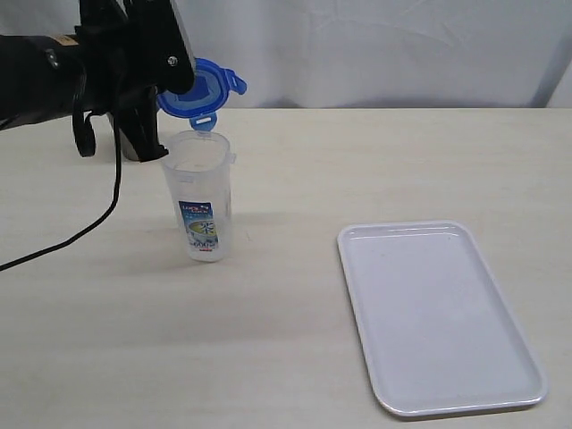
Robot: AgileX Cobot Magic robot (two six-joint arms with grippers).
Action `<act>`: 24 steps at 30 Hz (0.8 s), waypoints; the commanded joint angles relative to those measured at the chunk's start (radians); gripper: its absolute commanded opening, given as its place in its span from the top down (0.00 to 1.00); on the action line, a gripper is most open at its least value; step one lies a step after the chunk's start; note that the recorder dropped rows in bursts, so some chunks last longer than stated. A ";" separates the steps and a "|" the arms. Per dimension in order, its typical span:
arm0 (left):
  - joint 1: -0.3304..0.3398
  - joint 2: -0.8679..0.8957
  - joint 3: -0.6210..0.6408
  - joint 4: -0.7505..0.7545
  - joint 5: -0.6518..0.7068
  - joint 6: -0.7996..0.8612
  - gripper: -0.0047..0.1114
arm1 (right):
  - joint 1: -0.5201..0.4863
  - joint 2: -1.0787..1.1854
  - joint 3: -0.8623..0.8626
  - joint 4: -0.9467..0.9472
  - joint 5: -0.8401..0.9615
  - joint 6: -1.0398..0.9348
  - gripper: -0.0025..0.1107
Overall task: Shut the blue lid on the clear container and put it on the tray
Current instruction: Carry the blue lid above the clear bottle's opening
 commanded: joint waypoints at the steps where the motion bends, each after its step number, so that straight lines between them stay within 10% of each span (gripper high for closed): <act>1: -0.002 -0.014 0.028 0.004 -0.040 0.002 0.96 | 0.002 -0.002 0.003 0.001 0.000 -0.003 0.94; 24: -0.002 -0.038 0.045 -0.022 -0.168 0.019 0.96 | 0.002 -0.002 0.003 0.001 0.000 -0.003 0.94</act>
